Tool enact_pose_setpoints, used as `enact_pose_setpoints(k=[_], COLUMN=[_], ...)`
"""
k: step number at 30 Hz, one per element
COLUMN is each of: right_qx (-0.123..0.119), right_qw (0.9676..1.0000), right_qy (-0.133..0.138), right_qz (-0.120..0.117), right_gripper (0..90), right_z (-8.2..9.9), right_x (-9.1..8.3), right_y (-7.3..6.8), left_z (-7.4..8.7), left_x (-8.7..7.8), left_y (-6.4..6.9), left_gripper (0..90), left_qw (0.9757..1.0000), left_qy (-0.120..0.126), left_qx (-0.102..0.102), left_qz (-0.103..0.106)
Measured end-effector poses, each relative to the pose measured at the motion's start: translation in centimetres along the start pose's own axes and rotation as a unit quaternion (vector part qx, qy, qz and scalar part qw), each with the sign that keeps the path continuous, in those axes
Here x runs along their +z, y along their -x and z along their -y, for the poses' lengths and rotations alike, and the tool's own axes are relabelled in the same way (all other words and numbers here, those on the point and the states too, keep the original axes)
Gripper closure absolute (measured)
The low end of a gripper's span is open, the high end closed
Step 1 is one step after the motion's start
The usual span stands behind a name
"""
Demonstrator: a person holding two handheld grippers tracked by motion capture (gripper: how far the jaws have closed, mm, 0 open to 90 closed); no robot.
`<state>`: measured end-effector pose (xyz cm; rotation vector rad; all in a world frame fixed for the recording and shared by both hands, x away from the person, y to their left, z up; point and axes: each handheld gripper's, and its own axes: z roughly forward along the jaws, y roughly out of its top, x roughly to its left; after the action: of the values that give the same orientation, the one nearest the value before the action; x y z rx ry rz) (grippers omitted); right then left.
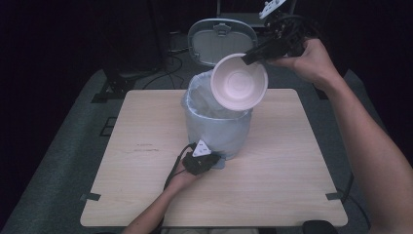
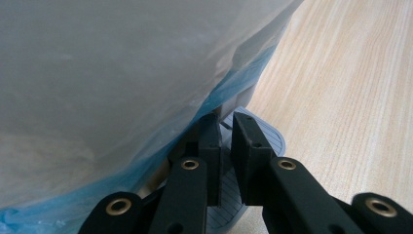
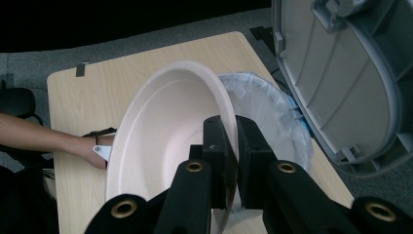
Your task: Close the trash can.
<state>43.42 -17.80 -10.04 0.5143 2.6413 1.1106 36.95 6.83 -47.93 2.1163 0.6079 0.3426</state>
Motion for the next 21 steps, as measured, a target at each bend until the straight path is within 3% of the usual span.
enact_pose_setpoints(k=[21], right_qx=[-0.001], right_qw=[0.9999], right_qy=[0.000], right_qz=[-0.014], right_gripper=[83.7], right_z=[-2.5], right_x=[2.4], right_y=[0.8], left_z=[0.0], left_x=[0.0], left_y=[0.0], left_gripper=[82.8], left_qw=[1.0000], left_qy=[-0.001], left_qx=[0.001], left_qz=[0.001])
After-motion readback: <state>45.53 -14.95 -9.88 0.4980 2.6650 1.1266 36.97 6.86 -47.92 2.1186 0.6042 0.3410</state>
